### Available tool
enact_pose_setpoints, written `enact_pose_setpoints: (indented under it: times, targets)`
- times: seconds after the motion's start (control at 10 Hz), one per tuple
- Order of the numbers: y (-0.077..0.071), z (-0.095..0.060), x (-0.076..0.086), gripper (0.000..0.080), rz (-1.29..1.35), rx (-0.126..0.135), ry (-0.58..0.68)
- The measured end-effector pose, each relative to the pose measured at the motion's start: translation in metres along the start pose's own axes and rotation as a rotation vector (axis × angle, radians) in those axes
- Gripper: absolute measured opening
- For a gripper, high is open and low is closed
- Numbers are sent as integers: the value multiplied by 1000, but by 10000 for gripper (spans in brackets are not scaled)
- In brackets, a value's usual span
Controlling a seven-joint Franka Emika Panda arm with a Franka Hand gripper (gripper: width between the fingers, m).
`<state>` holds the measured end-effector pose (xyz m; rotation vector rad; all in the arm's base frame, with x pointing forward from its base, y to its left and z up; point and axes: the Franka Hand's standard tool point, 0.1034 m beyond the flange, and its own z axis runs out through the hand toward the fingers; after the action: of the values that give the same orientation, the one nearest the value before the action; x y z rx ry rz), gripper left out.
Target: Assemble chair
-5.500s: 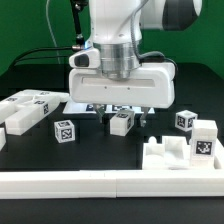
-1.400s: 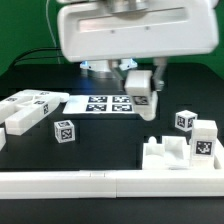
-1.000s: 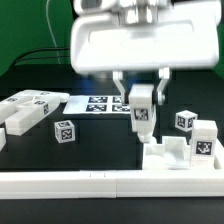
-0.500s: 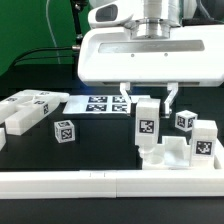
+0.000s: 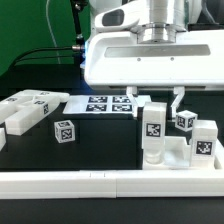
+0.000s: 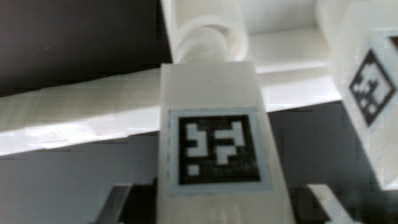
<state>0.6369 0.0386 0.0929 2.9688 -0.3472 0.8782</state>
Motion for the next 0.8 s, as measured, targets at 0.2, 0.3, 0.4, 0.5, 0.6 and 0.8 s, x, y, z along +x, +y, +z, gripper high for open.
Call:
enact_pose_setpoints:
  times: [0.2,0.3,0.4,0.5,0.6,0.8]
  targets:
    - [-1,1,-3,287,2,0,-5]
    - [-1,3,-4,287,1,-2,-8]
    - [0,4,-5,287,0,-3,-7]
    - [0,8,-8,287,-4,-6,-12]
    - [0,12,-11,287,-7,-9,-15]
    - [0,14,-9,287,-12,-9,30]
